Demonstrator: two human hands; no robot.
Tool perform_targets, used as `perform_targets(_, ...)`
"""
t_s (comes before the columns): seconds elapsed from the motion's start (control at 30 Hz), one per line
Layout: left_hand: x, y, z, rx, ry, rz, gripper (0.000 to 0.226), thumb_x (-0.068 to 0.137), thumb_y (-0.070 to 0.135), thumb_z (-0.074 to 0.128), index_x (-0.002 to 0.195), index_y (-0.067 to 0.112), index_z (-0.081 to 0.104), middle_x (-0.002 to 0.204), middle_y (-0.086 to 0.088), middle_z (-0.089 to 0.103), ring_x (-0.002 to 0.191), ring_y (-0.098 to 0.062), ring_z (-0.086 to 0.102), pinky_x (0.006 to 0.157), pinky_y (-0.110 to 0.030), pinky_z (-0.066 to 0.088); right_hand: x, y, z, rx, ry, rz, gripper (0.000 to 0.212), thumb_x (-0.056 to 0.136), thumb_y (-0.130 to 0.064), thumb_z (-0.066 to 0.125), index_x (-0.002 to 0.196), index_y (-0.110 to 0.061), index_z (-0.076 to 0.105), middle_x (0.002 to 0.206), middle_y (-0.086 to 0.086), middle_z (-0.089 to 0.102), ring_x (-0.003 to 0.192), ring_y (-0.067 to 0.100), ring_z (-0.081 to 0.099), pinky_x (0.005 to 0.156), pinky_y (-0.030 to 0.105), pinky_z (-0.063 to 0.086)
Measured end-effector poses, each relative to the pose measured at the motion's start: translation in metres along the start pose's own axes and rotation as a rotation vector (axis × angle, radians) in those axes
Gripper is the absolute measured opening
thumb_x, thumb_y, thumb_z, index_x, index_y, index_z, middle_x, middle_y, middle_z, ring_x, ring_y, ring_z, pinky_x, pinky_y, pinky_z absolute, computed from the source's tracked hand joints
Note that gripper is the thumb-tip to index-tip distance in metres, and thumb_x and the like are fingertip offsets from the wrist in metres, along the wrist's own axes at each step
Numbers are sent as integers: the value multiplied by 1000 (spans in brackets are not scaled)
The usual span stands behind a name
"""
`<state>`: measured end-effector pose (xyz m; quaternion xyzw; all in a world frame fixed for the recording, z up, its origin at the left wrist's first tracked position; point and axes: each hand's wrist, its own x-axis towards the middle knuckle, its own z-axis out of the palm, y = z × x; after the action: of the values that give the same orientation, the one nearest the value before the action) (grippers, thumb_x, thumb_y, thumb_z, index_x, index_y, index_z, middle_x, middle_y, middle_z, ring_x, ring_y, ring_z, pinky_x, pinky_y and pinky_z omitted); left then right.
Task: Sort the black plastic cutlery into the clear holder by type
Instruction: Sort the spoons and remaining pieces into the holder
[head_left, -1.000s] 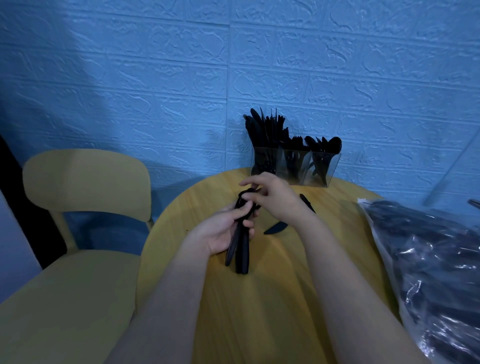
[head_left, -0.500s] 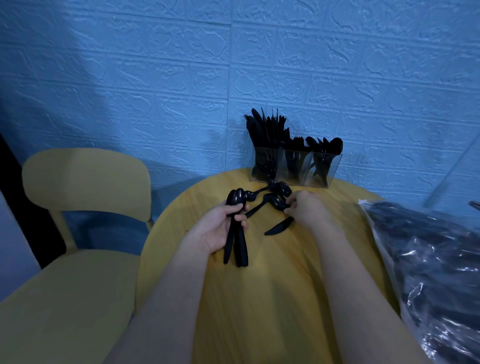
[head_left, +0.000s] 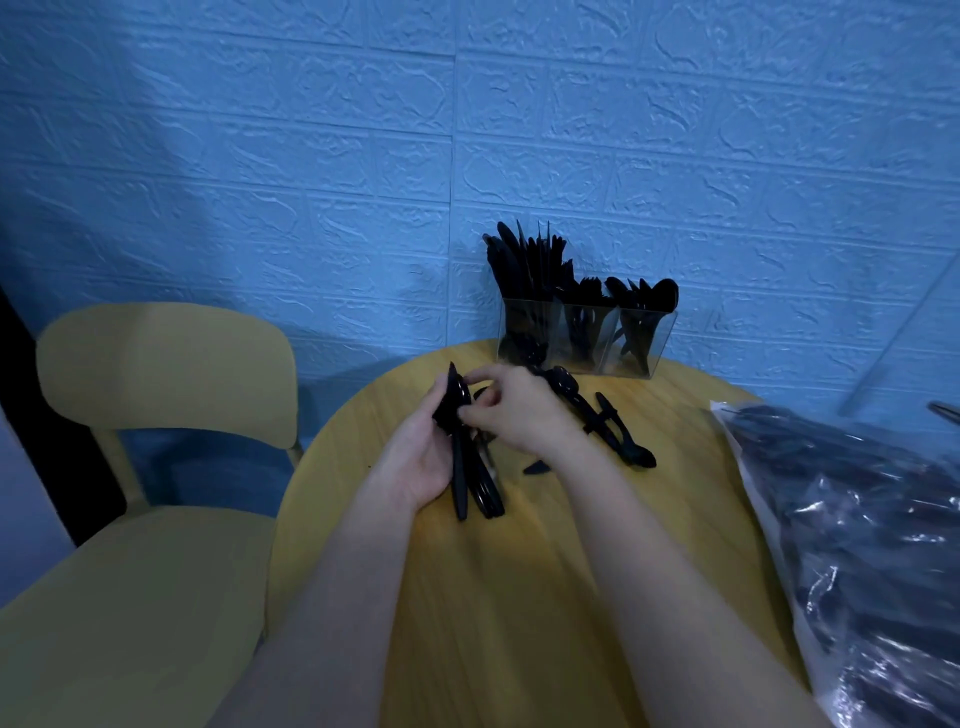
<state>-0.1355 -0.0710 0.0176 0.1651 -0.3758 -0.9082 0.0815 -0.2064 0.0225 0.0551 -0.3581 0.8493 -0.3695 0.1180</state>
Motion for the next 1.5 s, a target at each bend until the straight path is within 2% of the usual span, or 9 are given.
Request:
perform_targets(0.1, -1, 0, 0, -22, 18, 26, 36, 96, 39, 48, 111, 9, 61, 100, -10, 68, 90, -20, 66, 77, -32, 54, -2, -3, 16, -160, 47, -42, 34, 87, -17, 58, 121, -16, 61, 93, 6, 66, 84, 17, 55, 65, 22, 40)
perform_targets(0.37, -2, -1, 6, -32, 105, 129, 19, 101, 11, 38, 117, 9, 49, 76, -5, 63, 60, -14, 57, 60, -29, 50, -3, -2, -12, 45, 93, -38, 32, 88, -28, 65, 118, -18, 62, 90, -3, 64, 79, 9, 61, 59, 5, 41)
perform_targets(0.6, 1, 1, 44, 304, -115, 60, 13, 96, 1, 42, 103, 10, 46, 74, -2, 48, 46, -7, 36, 43, -19, 33, -4, 12, -55, 134, 18, -50, 31, 89, -29, 65, 118, -20, 65, 90, -6, 64, 79, 5, 60, 80, 25, 50)
perform_targets(0.7, 9, 7, 72, 456, -252, 49, 19, 91, -7, 41, 101, 8, 46, 72, -3, 48, 47, -8, 36, 46, -20, 32, -7, 13, -92, 98, -64, -101, 21, 89, -21, 65, 110, -17, 67, 76, -13, 62, 57, -7, 55, 56, 9, 43)
perform_targets(0.9, 40, 2, 134, 521, -334, 20, 34, 81, -14, 38, 103, 9, 49, 72, -7, 52, 51, -13, 46, 52, -28, 41, -2, 32, -154, -16, 30, -100, 11, 85, -14, 70, 96, -12, 69, 60, -13, 60, 49, 1, 53, 52, 13, 43)
perform_targets(1.0, 69, 2, 158, 608, -301, 66, 46, 78, -8, 44, 120, 9, 47, 95, -11, 63, 81, -23, 60, 79, -40, 49, 5, 44, -184, -110, 216, -71, 11, 82, -13, 72, 93, -13, 70, 69, -5, 63, 51, 1, 53, 51, 7, 39)
perform_targets(1.1, 98, 8, 168, 845, -189, 211, 38, 87, -6, 43, 120, 13, 49, 123, -9, 59, 107, -20, 56, 86, -26, 44, 15, 59, -212, -125, 457, -13, 8, 84, -11, 69, 88, -17, 66, 81, 1, 66, 49, 1, 55, 49, 9, 38)
perform_targets(1.27, 129, -2, 166, 1523, -126, 552, 44, 94, 3, 43, 137, 11, 43, 141, -5, 42, 129, -17, 41, 102, -22, 33, 42, 78, -234, -215, 693, 58, 8, 87, -17, 63, 95, -15, 63, 99, 8, 67, 81, 31, 65, 77, 45, 51)
perform_targets(1.5, 144, -22, 163, 2047, -96, 691, 54, 93, 12, 46, 144, 9, 29, 145, -8, 34, 134, -23, 31, 106, -33, 30, 66, 78, -236, -261, 771, 7, 12, 91, -17, 59, 101, -12, 62, 100, 9, 61, 84, 31, 60, 79, 45, 48)
